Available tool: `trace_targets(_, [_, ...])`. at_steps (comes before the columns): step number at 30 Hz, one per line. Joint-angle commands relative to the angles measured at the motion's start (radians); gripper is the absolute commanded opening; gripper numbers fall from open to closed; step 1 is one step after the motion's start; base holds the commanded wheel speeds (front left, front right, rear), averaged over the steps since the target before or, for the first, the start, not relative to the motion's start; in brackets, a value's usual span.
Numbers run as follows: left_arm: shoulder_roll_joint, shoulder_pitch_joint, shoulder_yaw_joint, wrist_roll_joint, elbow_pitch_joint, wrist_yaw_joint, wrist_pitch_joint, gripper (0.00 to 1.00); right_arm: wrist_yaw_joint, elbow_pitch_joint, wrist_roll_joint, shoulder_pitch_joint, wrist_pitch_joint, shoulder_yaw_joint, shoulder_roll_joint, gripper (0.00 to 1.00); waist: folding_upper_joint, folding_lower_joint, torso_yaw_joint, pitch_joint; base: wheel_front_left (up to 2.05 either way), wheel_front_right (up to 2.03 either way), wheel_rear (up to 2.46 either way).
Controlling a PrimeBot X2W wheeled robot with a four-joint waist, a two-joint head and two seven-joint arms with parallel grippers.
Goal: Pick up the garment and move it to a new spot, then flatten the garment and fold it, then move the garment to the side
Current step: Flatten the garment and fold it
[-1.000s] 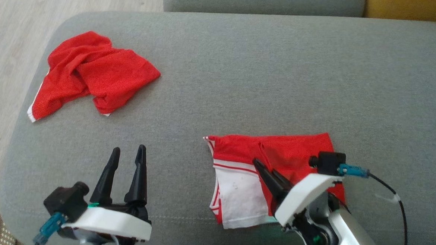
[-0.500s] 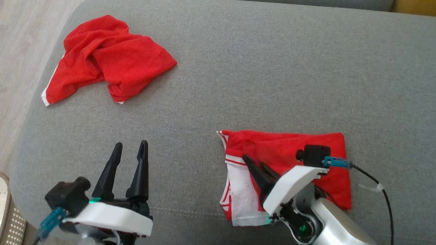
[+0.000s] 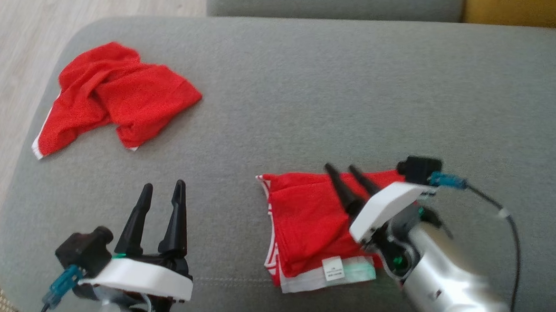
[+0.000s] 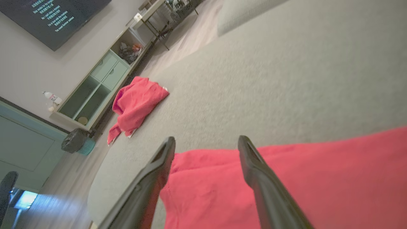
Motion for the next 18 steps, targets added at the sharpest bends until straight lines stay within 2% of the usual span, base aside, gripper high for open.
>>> trace_targets(1, [-0.001,-0.026,0.039,0.006,-0.040,0.005,-0.012,1.00,0.000,-0.009,-0.044,-0.053,-0.019,-0.017,0.014,1.00,0.0000,0.0000,-0.023,-0.020,0.00,0.00,0.00])
trace_targets(2, [-0.001,-0.026,0.039,0.006,-0.040,0.005,-0.012,1.00,0.000,-0.009,-0.044,-0.053,-0.019,-0.017,0.014,1.00,0.0000,0.0000,-0.023,-0.020,0.00,0.00,0.00])
trace_targets(5, [-0.001,-0.019,0.042,0.007,-0.047,0.011,-0.012,1.00,0.000,0.004,-0.142,-0.078,-0.032,-0.064,0.003,1.00,0.0000,0.0000,-0.044,-0.033,0.00,0.00,0.00])
trace_targets(10, [-0.001,-0.015,0.047,0.009,-0.057,0.014,-0.012,1.00,0.000,-0.081,-0.297,-0.046,-0.069,-0.150,-0.061,1.00,0.0000,0.0000,-0.071,-0.038,0.00,0.00,0.00])
trace_targets(12, [-0.001,-0.016,0.049,0.013,-0.057,0.011,-0.012,1.00,0.000,-0.137,-0.389,-0.015,-0.092,-0.191,-0.089,1.00,0.0000,0.0000,-0.079,-0.036,0.00,0.00,0.00])
trace_targets(13, [-0.001,-0.019,0.051,0.017,-0.056,0.007,-0.012,1.00,0.000,-0.203,-0.492,0.030,-0.108,-0.250,-0.107,1.00,0.0000,0.0000,-0.085,-0.032,0.00,0.00,0.00])
trace_targets(16, [-0.001,-0.021,0.052,0.023,-0.053,0.003,-0.012,1.00,0.000,-0.326,-0.643,0.125,-0.120,-0.369,-0.099,1.00,0.0000,0.0000,-0.092,-0.027,0.00,0.00,0.00])
trace_targets(18, [-0.001,-0.020,0.053,0.027,-0.049,0.000,-0.012,1.00,0.000,-0.412,-0.732,0.199,-0.123,-0.457,-0.068,1.00,0.0000,0.0000,-0.094,-0.024,0.00,0.00,0.00])
